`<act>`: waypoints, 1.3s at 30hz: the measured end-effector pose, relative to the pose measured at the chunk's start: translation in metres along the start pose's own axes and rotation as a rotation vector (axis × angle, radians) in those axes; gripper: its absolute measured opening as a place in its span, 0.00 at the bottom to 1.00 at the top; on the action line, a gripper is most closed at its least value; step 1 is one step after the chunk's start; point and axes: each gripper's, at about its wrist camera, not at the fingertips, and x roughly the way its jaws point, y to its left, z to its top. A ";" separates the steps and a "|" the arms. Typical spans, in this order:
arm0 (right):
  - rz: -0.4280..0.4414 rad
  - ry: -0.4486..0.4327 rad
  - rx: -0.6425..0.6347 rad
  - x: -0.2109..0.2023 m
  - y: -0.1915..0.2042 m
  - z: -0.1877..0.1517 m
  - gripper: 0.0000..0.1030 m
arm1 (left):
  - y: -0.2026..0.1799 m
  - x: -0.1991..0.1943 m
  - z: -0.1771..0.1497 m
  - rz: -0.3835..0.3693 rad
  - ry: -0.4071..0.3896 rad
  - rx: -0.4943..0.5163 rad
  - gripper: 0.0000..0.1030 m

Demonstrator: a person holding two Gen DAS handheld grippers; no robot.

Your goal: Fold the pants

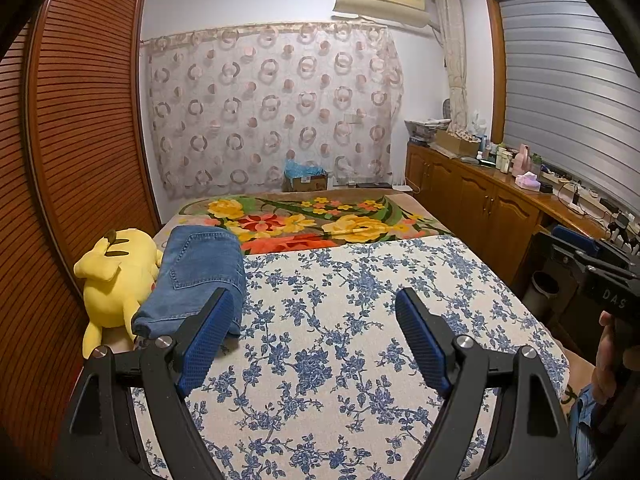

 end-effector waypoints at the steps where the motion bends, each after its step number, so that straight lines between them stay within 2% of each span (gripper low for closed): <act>1: 0.000 0.000 0.000 0.000 0.000 0.000 0.59 | 0.000 0.000 0.000 0.000 0.000 0.000 0.81; 39: -0.003 0.000 0.002 0.001 0.002 0.000 0.59 | 0.003 -0.002 0.001 -0.002 -0.009 -0.003 0.81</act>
